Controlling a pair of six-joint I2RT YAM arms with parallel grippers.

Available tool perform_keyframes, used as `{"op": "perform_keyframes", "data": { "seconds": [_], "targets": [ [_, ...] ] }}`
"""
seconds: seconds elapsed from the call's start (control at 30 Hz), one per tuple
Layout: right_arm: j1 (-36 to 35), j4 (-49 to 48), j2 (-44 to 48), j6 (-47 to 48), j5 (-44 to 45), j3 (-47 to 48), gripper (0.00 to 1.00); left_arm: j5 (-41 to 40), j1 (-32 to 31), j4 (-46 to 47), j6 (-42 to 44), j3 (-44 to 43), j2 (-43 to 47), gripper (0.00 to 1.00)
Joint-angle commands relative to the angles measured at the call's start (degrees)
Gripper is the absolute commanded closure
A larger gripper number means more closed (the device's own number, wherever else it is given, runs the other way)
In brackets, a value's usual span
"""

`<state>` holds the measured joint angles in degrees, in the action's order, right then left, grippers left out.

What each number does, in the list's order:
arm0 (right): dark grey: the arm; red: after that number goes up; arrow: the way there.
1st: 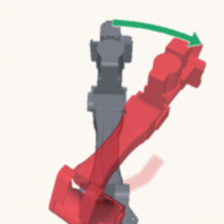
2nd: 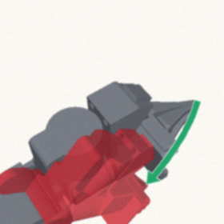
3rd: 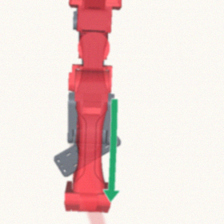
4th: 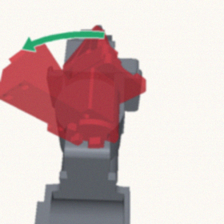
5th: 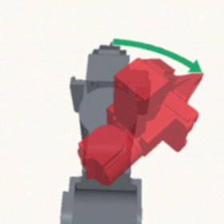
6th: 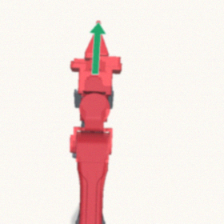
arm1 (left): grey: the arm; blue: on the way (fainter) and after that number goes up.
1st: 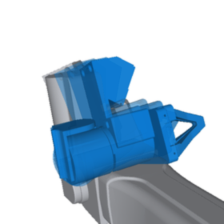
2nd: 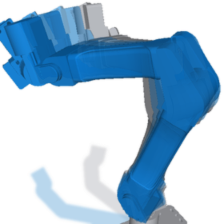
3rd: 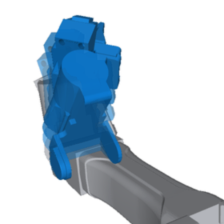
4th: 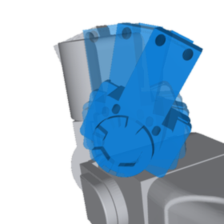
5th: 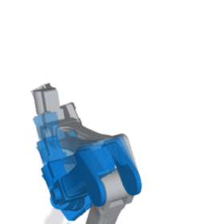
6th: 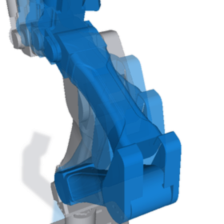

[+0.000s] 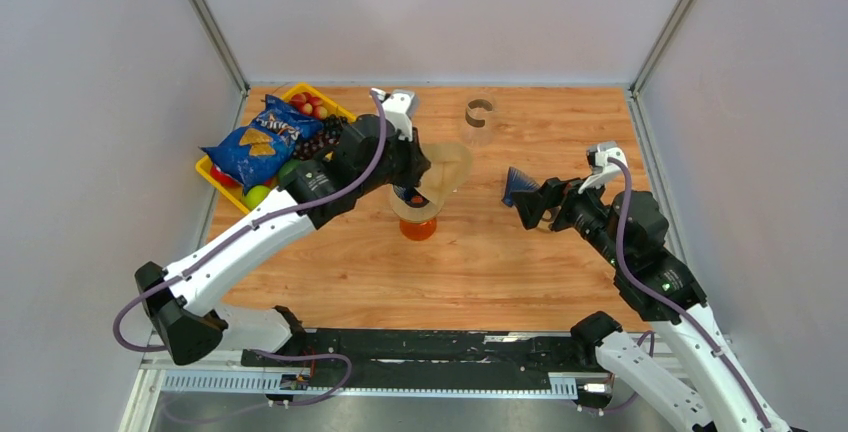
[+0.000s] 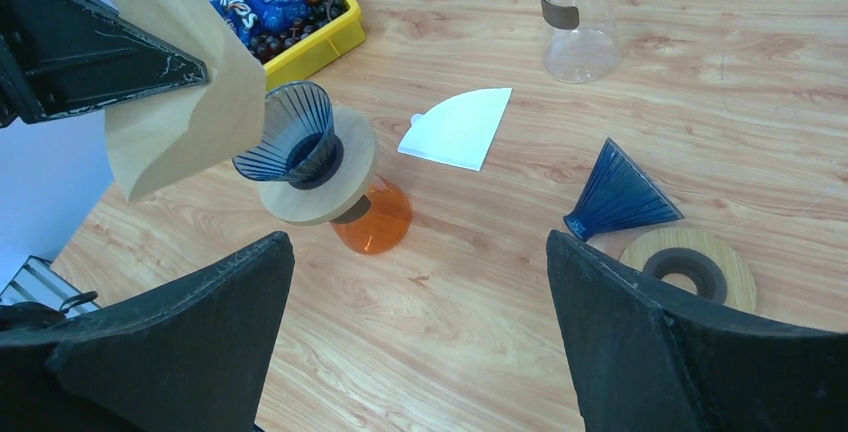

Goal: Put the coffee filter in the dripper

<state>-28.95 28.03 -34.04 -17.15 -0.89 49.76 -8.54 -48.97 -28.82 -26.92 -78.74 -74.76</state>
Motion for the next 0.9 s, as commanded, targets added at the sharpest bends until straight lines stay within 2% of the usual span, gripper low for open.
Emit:
{"op": "perform_keyframes", "data": {
  "seconds": [0.0, 0.23, 0.57, 0.77, 0.87],
  "targets": [
    [0.1, -2.2, -0.4, 1.2, 0.8, -0.4, 0.0, 1.3, 3.8, -1.4, -3.5, 3.1, 2.9, 0.9],
    [0.1, -2.2, -1.0, 1.4, 0.3, -0.6, 0.0, 5.5, 9.8, 0.5, -6.2, 7.6, 1.9, 0.89],
    [0.1, -2.2, -0.9, 1.3, 0.4, -0.5, 0.0, 11.1, 13.4, 1.5, -8.0, 10.2, -1.1, 0.88],
    [0.1, -2.2, -1.2, 1.3, 0.5, -0.4, 0.0, 9.5, 13.8, 0.7, -8.0, 10.8, -1.6, 0.87],
    [0.1, -2.2, -1.2, 1.3, 0.8, -0.6, 0.0, 8.8, 13.8, 0.0, -7.7, 10.7, -1.5, 0.82]
  ]
}}
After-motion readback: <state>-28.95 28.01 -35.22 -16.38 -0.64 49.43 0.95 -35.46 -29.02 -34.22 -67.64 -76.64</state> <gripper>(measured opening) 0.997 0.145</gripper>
